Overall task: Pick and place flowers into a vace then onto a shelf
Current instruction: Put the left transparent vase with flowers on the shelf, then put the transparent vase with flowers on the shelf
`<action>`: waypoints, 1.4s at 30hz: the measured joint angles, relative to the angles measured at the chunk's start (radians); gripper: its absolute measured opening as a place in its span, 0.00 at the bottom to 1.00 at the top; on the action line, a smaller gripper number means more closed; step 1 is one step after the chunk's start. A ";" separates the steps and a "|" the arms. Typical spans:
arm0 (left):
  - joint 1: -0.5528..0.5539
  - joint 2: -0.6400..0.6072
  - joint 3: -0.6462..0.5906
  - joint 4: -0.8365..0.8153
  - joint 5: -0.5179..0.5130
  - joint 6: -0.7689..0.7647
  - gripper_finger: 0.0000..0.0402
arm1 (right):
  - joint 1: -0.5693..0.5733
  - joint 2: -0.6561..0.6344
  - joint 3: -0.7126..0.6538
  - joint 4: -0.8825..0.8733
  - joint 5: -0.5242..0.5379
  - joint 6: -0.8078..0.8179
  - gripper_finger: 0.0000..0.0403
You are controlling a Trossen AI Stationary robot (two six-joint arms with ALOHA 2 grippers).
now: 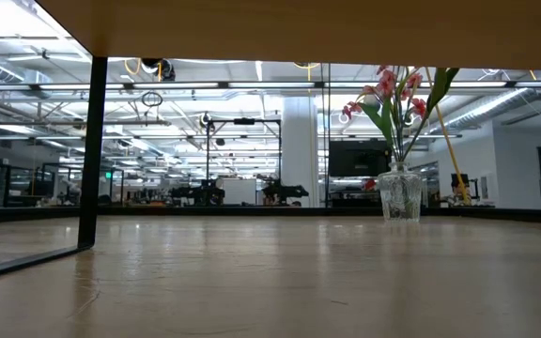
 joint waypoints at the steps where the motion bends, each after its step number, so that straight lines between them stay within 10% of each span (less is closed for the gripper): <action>1: 0.000 0.000 0.000 0.000 0.000 0.002 0.05 | -0.001 0.000 0.000 0.002 0.000 0.000 0.07; 20: 0.001 0.000 0.000 0.000 0.000 0.003 0.05 | 0.000 0.001 -0.002 0.010 0.002 0.000 0.40; 42: 0.001 0.000 0.000 0.000 0.000 0.033 0.05 | -0.026 -0.006 -0.003 0.075 -0.074 0.002 0.47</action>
